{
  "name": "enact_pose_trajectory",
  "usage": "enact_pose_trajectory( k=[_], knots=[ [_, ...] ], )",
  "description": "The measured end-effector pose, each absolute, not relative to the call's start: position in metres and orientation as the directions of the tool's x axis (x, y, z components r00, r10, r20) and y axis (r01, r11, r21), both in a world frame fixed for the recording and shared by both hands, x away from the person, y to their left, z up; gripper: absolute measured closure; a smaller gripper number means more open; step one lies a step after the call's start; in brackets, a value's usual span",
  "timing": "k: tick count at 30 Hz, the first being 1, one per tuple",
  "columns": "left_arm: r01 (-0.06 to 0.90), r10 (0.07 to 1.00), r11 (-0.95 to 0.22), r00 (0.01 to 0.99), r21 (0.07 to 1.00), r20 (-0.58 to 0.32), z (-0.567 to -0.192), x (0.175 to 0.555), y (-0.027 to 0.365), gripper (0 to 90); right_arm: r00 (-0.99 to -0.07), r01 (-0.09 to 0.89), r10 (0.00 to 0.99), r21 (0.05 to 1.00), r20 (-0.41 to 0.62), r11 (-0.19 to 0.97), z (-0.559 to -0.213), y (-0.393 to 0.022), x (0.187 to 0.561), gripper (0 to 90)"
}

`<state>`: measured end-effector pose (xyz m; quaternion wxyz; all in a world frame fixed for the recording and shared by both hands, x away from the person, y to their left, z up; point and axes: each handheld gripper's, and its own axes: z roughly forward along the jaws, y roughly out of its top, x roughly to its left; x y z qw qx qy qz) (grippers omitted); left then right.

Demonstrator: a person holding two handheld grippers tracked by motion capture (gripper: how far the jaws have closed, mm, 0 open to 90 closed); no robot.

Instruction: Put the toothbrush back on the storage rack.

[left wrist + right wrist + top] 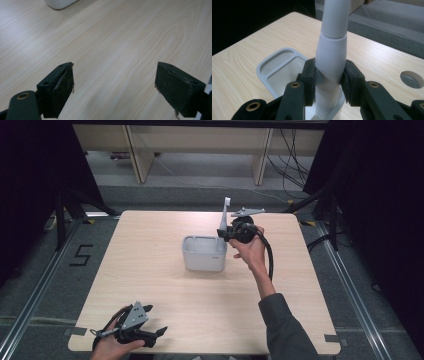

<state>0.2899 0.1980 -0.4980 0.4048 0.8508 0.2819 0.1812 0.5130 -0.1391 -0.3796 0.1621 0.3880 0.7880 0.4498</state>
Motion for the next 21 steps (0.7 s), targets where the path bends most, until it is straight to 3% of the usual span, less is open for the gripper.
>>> enact_pose_trajectory(
  k=[21],
  knots=[
    [0.353,0.63,-0.505,0.774,0.788,0.058,-0.498,0.289,0.198,15.1,-0.641,0.483,0.764,0.811,0.071,0.329,-0.398,-0.134,0.511,66.7]
  ],
)
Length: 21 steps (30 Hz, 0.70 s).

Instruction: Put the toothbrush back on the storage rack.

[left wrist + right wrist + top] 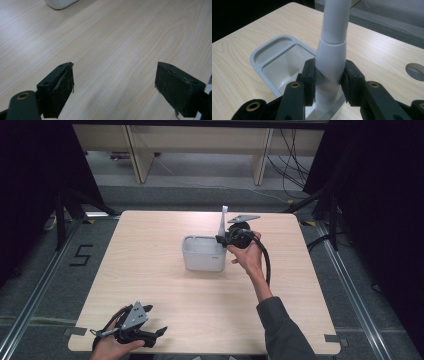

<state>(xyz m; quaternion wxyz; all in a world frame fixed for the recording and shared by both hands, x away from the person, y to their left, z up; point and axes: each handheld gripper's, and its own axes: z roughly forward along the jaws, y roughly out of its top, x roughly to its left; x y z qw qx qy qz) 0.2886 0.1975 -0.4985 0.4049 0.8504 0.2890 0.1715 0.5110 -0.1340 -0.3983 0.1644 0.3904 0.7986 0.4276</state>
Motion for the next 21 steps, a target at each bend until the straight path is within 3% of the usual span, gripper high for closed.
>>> enact_pose_trajectory(
  k=[18,21],
  knots=[
    [0.354,0.637,-0.487,0.769,0.798,0.048,-0.4995,0.2887,0.1963,15.1,-0.629,0.505,0.773,0.802,0.088,0.32,-0.4073,-0.1313,0.5126,66.7],
    [0.349,0.629,-0.507,0.775,0.789,0.062,-0.4985,0.2892,0.1977,15.1,-0.632,0.489,0.773,0.801,0.052,0.345,-0.4076,-0.1322,0.5139,66.7]
  ],
)
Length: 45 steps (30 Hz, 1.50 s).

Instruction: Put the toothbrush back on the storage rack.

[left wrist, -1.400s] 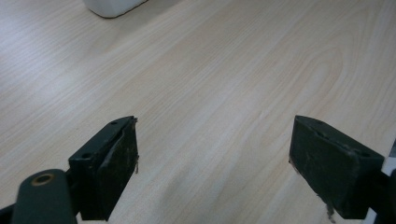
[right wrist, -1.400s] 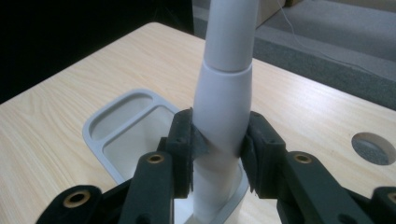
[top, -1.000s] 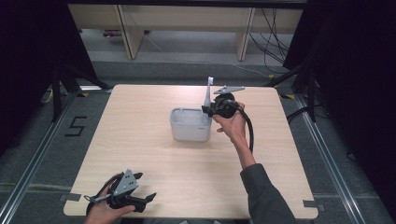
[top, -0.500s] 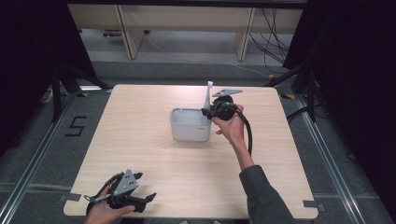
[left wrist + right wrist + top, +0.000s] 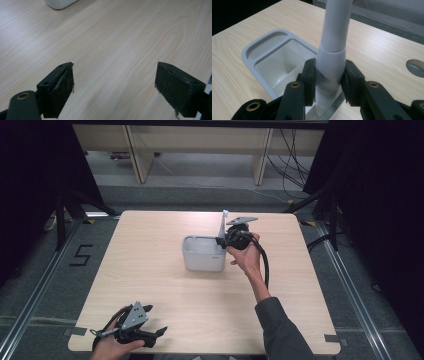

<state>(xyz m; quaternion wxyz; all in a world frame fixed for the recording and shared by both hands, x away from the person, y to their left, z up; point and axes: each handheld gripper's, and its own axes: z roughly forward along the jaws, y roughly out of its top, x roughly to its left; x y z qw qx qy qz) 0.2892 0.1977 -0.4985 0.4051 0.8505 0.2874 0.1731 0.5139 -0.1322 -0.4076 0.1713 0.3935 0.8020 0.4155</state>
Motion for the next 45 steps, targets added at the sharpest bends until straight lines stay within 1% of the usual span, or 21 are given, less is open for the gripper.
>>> enact_pose_trajectory(
  k=[5,6,10,13,14,18,19,20,21,23,29,30,31,32,34,37,39,40,41,42,45],
  knots=[
    [0.355,0.639,-0.483,0.768,0.801,0.044,-0.499,0.289,0.196,15.1,-0.628,0.508,0.775,0.793,0.074,0.336,-0.409,-0.13,0.514,66.7],
    [0.347,0.628,-0.508,0.775,0.788,0.063,-0.498,0.289,0.198,15.1,-0.626,0.507,0.776,0.797,0.08,0.328,-0.41,-0.13,0.514,66.7],
    [0.35,0.627,-0.509,0.777,0.787,0.06,-0.498,0.289,0.198,15.1,-0.626,0.491,0.778,0.803,0.056,0.337,-0.411,-0.13,0.515,66.8],
    [0.353,0.637,-0.49,0.77,0.797,0.05,-0.499,0.289,0.196,15.2,-0.625,0.491,0.778,0.803,0.055,0.338,-0.411,-0.13,0.515,66.8],
    [0.354,0.636,-0.49,0.77,0.797,0.049,-0.499,0.289,0.196,15.1,-0.618,0.507,0.783,0.798,0.075,0.324,-0.411,-0.129,0.514,66.8],
    [0.351,0.634,-0.496,0.772,0.794,0.055,-0.499,0.289,0.197,15.1,-0.628,0.491,0.777,0.801,0.053,0.343,-0.412,-0.131,0.516,66.7],
    [0.348,0.628,-0.508,0.776,0.788,0.062,-0.499,0.289,0.198,15.1,-0.626,0.497,0.777,0.803,0.069,0.329,-0.412,-0.13,0.515,65.9],
    [0.349,0.629,-0.507,0.775,0.788,0.061,-0.499,0.289,0.198,15.1,-0.631,0.481,0.774,0.811,0.057,0.333,-0.41,-0.133,0.516,62.8],
    [0.349,0.628,-0.508,0.776,0.788,0.062,-0.499,0.289,0.198,15.1,-0.617,0.502,0.782,0.809,0.088,0.306,-0.409,-0.131,0.514,59.7],
    [0.356,0.633,-0.488,0.773,0.797,0.042,-0.5,0.289,0.196,15.2,-0.614,0.495,0.785,0.815,0.082,0.301,-0.407,-0.132,0.514,53.1],
    [0.352,0.635,-0.489,0.771,0.798,0.049,-0.5,0.289,0.196,15.1,-0.604,0.496,0.79,0.826,0.107,0.267,-0.401,-0.137,0.51,38.8],
    [0.35,0.635,-0.492,0.771,0.797,0.053,-0.5,0.289,0.196,15.1,-0.615,0.475,0.784,0.833,0.081,0.286,-0.401,-0.139,0.511,37.9],
    [0.35,0.635,-0.493,0.771,0.797,0.054,-0.5,0.289,0.196,15.1,-0.598,0.496,0.794,0.83,0.112,0.256,-0.399,-0.139,0.508,36.7],
    [0.352,0.64,-0.494,0.766,0.795,0.059,-0.5,0.289,0.196,15.1,-0.615,0.474,0.784,0.836,0.087,0.278,-0.398,-0.142,0.51,36.0],
    [0.351,0.64,-0.494,0.766,0.795,0.059,-0.5,0.289,0.196,15.1,-0.603,0.483,0.791,0.837,0.104,0.258,-0.396,-0.143,0.507,35.3],
    [0.351,0.64,-0.494,0.766,0.795,0.059,-0.5,0.289,0.196,15.1,-0.612,0.464,0.787,0.843,0.083,0.272,-0.394,-0.146,0.506,33.8],
    [0.35,0.64,-0.495,0.766,0.795,0.061,-0.5,0.289,0.196,15.2,-0.616,0.463,0.783,0.843,0.085,0.273,-0.393,-0.147,0.504,33.4],
    [0.35,0.64,-0.495,0.766,0.795,0.061,-0.5,0.289,0.196,15.1,-0.606,0.48,0.788,0.839,0.106,0.256,-0.393,-0.147,0.502,33.3],
    [0.351,0.64,-0.495,0.766,0.795,0.06,-0.5,0.289,0.197,15.1,-0.619,0.449,0.782,0.849,0.072,0.278,-0.393,-0.149,0.503,32.9],
    [0.351,0.64,-0.495,0.766,0.795,0.061,-0.499,0.289,0.197,15.1,-0.61,0.474,0.786,0.841,0.1,0.262,-0.393,-0.148,0.501,32.7],
    [0.35,0.639,-0.495,0.767,0.795,0.06,-0.5,0.289,0.196,15.1,-0.624,0.455,0.776,0.849,0.089,0.269,-0.392,-0.151,0.5,32.0]
  ],
)
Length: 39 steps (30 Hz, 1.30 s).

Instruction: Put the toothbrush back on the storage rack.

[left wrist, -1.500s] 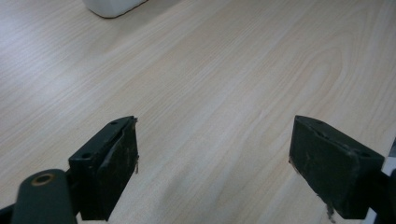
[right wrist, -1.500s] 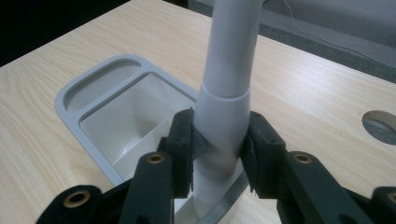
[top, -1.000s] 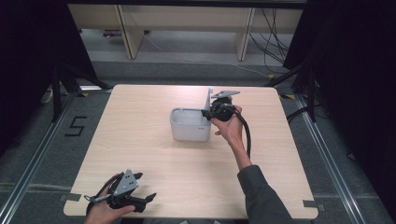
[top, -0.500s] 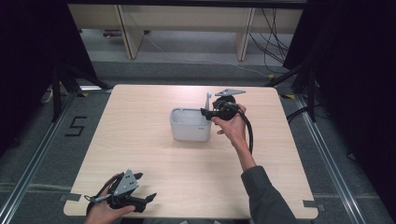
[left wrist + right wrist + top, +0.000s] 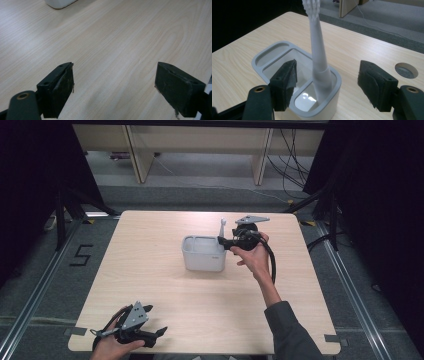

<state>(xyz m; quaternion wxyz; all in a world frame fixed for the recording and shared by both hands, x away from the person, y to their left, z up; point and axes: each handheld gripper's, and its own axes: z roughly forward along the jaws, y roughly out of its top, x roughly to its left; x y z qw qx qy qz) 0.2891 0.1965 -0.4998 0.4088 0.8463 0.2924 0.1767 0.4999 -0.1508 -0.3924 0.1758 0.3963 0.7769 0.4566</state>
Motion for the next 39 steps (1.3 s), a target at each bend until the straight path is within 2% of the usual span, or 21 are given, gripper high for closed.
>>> enact_pose_trajectory(
  k=[9,12,15,16,17,18,25,30,31,32,33,34,39],
  knots=[
    [0.353,0.645,-0.488,0.762,0.798,0.057,-0.5,0.288,0.196,15.1,-0.605,0.482,0.788,0.841,0.117,0.245,-0.392,-0.156,0.491,29.5],
    [0.347,0.638,-0.508,0.766,0.788,0.074,-0.5,0.289,0.197,15.1,-0.613,0.464,0.784,0.847,0.094,0.261,-0.392,-0.159,0.489,28.8],
    [0.351,0.644,-0.493,0.762,0.796,0.063,-0.5,0.289,0.196,15.1,-0.607,0.474,0.786,0.847,0.117,0.24,-0.392,-0.16,0.486,28.7],
    [0.353,0.646,-0.486,0.761,0.8,0.056,-0.5,0.288,0.196,15.1,-0.611,0.457,0.786,0.852,0.093,0.254,-0.392,-0.161,0.486,28.6],
    [0.353,0.646,-0.487,0.761,0.799,0.057,-0.5,0.288,0.196,15.2,-0.601,0.482,0.789,0.846,0.128,0.23,-0.392,-0.16,0.483,28.3],
    [0.351,0.644,-0.494,0.762,0.796,0.064,-0.5,0.289,0.196,15.1,-0.614,0.466,0.783,0.848,0.105,0.252,-0.392,-0.162,0.483,27.8],
    [0.349,0.631,-0.521,0.772,0.779,0.077,-0.499,0.29,0.198,15.1,-0.617,0.467,0.778,0.851,0.119,0.24,-0.396,-0.163,0.473,27.5],
    [0.349,0.634,-0.518,0.77,0.781,0.077,-0.499,0.29,0.198,15.1,-0.63,0.452,0.769,0.856,0.105,0.253,-0.398,-0.163,0.467,27.5],
    [0.349,0.635,-0.515,0.769,0.783,0.075,-0.5,0.289,0.197,15.1,-0.62,0.476,0.773,0.846,0.132,0.238,-0.397,-0.162,0.464,27.5],
    [0.355,0.639,-0.496,0.767,0.792,0.056,-0.5,0.289,0.196,15.1,-0.63,0.445,0.77,0.859,0.099,0.253,-0.398,-0.163,0.465,27.5],
    [0.348,0.633,-0.52,0.77,0.78,0.078,-0.5,0.29,0.197,15.1,-0.629,0.466,0.767,0.851,0.127,0.241,-0.398,-0.163,0.462,27.5],
    [0.349,0.634,-0.518,0.769,0.781,0.077,-0.5,0.29,0.197,15.1,-0.642,0.437,0.76,0.863,0.102,0.253,-0.398,-0.163,0.462,27.5],
    [0.357,0.641,-0.494,0.765,0.793,0.056,-0.501,0.289,0.196,15.1,-0.649,0.439,0.752,0.863,0.112,0.251,-0.397,-0.164,0.454,27.5]
  ],
)
